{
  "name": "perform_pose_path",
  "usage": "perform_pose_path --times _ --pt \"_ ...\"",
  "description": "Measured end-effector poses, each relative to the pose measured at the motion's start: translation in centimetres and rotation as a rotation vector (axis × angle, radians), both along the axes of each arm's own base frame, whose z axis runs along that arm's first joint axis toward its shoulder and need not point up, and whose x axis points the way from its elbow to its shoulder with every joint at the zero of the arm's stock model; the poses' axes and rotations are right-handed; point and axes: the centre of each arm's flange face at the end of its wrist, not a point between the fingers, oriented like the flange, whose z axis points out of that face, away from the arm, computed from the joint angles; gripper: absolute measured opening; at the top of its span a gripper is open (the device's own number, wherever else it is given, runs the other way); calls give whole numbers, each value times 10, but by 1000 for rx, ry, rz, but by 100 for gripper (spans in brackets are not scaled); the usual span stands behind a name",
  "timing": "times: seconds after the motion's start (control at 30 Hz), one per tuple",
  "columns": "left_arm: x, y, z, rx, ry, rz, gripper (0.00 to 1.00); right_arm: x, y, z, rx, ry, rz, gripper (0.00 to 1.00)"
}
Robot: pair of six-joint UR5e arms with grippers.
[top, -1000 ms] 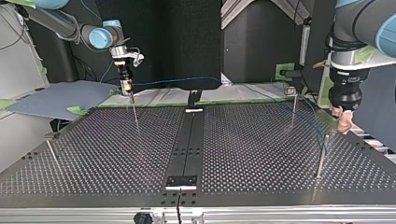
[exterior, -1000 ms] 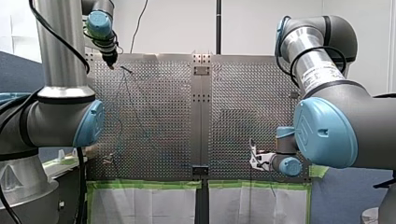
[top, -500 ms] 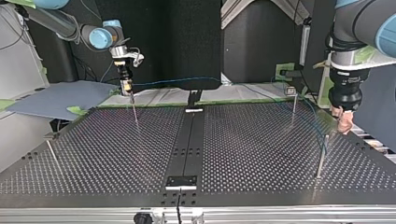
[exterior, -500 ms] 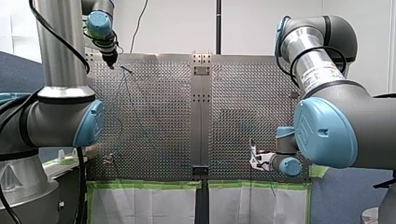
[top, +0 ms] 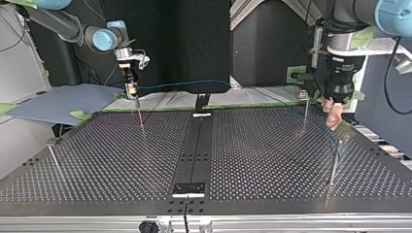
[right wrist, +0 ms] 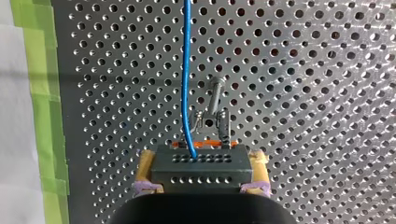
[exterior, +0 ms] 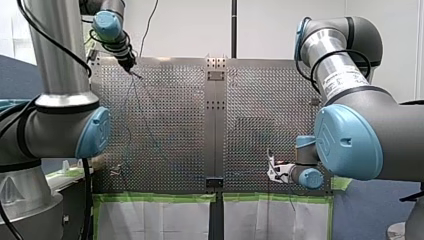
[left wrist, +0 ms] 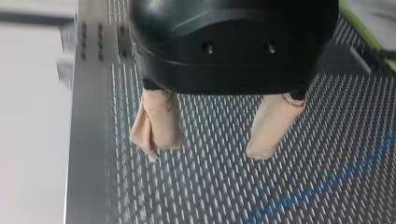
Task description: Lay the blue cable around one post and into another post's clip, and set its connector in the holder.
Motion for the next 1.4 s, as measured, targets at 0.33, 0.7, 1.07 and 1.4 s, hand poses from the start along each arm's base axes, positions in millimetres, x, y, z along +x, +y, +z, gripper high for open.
perform_pose_path --times 0.33,0.7,1.07,1.4 --pt "-35 -44 -23 -33 -29 -186 100 1 0 0 0 8 3 0" --pt "-32 -74 -102 -128 81 -197 100 -4 0 -2 16 27 -4 0" --pt "-8 -110 -119 -217 47 -175 100 -8 0 -3 24 49 -8 0" --pt "20 -152 -113 -318 -39 -167 100 -12 0 -4 27 66 -27 0"
